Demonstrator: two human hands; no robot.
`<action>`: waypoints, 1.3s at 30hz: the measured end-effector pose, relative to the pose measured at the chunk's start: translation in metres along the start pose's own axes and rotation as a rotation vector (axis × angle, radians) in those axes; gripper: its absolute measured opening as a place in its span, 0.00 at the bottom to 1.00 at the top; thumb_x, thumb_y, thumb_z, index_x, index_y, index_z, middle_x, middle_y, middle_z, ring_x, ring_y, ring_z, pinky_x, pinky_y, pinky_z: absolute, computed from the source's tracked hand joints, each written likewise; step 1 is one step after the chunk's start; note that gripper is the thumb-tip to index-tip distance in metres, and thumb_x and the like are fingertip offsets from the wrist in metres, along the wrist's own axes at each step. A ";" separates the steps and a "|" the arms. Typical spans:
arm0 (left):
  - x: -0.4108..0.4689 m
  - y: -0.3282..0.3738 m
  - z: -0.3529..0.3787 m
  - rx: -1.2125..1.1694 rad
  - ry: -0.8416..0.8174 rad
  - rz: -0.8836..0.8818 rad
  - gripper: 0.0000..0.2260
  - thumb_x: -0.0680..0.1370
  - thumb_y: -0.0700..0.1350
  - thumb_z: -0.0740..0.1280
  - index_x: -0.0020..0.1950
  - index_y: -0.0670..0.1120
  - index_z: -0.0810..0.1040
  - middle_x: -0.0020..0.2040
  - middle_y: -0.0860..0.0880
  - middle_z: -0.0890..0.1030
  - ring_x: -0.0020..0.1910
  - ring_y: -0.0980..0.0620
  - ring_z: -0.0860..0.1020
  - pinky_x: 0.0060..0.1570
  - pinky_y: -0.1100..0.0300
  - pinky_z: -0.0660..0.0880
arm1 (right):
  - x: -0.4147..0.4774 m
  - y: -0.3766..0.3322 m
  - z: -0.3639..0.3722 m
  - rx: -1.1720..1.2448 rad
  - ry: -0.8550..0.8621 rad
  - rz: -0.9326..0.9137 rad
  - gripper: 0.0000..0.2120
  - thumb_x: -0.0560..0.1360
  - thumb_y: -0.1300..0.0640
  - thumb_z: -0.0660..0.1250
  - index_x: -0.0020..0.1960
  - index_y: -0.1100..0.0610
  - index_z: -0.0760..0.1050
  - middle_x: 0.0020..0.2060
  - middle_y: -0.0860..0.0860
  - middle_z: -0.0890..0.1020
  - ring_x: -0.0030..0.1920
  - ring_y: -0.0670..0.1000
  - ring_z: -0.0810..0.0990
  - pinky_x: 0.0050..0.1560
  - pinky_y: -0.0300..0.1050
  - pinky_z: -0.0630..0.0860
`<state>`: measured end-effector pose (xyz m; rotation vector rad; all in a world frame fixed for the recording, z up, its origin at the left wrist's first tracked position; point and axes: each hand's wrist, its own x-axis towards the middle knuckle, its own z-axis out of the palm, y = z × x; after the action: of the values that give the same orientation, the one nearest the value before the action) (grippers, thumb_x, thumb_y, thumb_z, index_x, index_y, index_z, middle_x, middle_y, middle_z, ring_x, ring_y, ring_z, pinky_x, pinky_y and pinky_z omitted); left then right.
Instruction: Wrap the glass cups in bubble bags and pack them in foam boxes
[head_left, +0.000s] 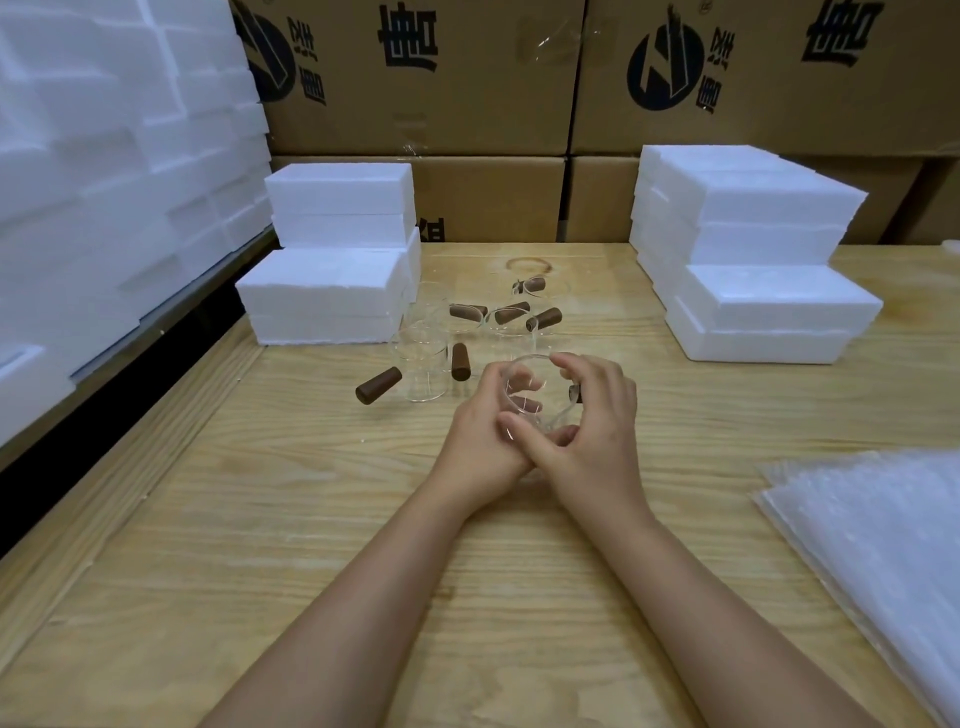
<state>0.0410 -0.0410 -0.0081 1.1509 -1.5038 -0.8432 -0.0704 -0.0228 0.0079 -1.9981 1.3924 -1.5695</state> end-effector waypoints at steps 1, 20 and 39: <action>0.001 0.000 0.000 0.005 0.001 0.006 0.23 0.59 0.60 0.75 0.49 0.65 0.68 0.51 0.65 0.76 0.47 0.59 0.79 0.47 0.58 0.78 | 0.000 0.000 0.001 -0.013 0.005 0.002 0.30 0.64 0.51 0.78 0.62 0.57 0.73 0.56 0.50 0.74 0.57 0.51 0.69 0.60 0.54 0.69; -0.002 0.004 -0.004 0.110 -0.009 0.133 0.30 0.67 0.41 0.79 0.62 0.58 0.68 0.38 0.61 0.78 0.32 0.61 0.75 0.38 0.70 0.73 | 0.013 0.005 0.007 0.616 0.268 0.536 0.13 0.71 0.47 0.72 0.46 0.50 0.69 0.36 0.47 0.76 0.44 0.59 0.82 0.39 0.43 0.75; 0.000 0.000 -0.006 0.149 0.015 0.117 0.30 0.66 0.33 0.73 0.62 0.53 0.68 0.37 0.58 0.71 0.29 0.63 0.70 0.32 0.73 0.65 | 0.016 0.010 -0.004 0.168 -0.255 0.451 0.38 0.56 0.42 0.79 0.58 0.44 0.61 0.54 0.49 0.59 0.59 0.47 0.68 0.55 0.36 0.67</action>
<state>0.0468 -0.0407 -0.0067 1.1619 -1.6266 -0.6516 -0.0798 -0.0393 0.0130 -1.5793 1.4269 -1.1479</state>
